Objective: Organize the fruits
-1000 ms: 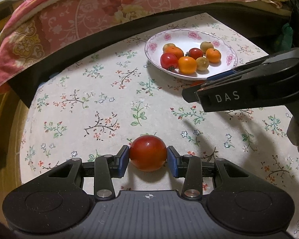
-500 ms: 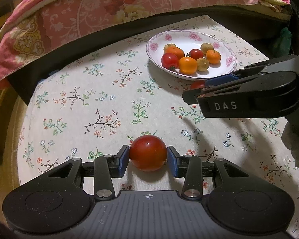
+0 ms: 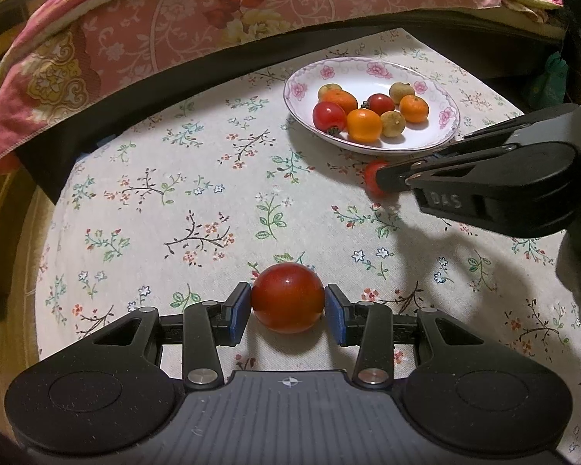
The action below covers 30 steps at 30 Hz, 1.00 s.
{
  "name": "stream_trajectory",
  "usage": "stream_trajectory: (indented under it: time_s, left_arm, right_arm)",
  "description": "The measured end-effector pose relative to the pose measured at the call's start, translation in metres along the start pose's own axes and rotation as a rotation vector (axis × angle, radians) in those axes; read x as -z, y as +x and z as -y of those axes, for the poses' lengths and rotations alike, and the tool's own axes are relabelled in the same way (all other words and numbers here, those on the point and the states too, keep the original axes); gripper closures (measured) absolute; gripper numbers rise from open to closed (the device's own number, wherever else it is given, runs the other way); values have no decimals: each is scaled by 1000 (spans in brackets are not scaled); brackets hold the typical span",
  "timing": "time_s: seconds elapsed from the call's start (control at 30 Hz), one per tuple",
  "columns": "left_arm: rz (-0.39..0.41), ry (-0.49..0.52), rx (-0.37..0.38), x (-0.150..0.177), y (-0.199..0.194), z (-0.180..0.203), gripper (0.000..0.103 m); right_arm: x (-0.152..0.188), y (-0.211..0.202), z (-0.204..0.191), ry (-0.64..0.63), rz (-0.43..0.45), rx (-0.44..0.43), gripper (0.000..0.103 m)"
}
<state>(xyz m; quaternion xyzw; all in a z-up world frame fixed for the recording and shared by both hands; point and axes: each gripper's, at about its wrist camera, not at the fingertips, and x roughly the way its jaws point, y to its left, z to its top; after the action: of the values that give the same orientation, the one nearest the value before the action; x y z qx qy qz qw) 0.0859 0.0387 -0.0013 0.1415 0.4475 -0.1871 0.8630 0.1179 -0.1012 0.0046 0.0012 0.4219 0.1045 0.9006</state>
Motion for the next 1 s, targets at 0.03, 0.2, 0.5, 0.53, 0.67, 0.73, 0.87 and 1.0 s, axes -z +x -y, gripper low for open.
stream_trajectory:
  time_s: [0.03, 0.2, 0.5, 0.53, 0.67, 0.73, 0.87, 1.0]
  left_arm:
    - [0, 2, 1, 0, 0, 0, 53]
    - [2, 18, 4, 0, -2, 5, 53]
    - [8, 52, 15, -2, -3, 17, 53]
    - [8, 56, 17, -2, -3, 19, 53]
    - [8, 72, 26, -4, -2, 27, 53]
    - [10, 80, 30, -5, -2, 31, 53]
    - [15, 93, 33, -9, -3, 38, 53]
    - [21, 113, 32, -12, -4, 48, 53]
  right_arm:
    - [1, -2, 1, 2, 0, -2, 100]
    - [4, -16, 1, -27, 6, -10, 100]
    - [11, -33, 2, -60, -16, -23, 100]
    - [11, -34, 3, -61, -19, -22, 100]
    - [15, -39, 9, -54, -30, -19, 100]
    - [18, -42, 12, -52, -36, -16, 100]
    - [23, -49, 18, -44, -40, -8, 100]
    - [25, -53, 22, -33, -40, -3, 100]
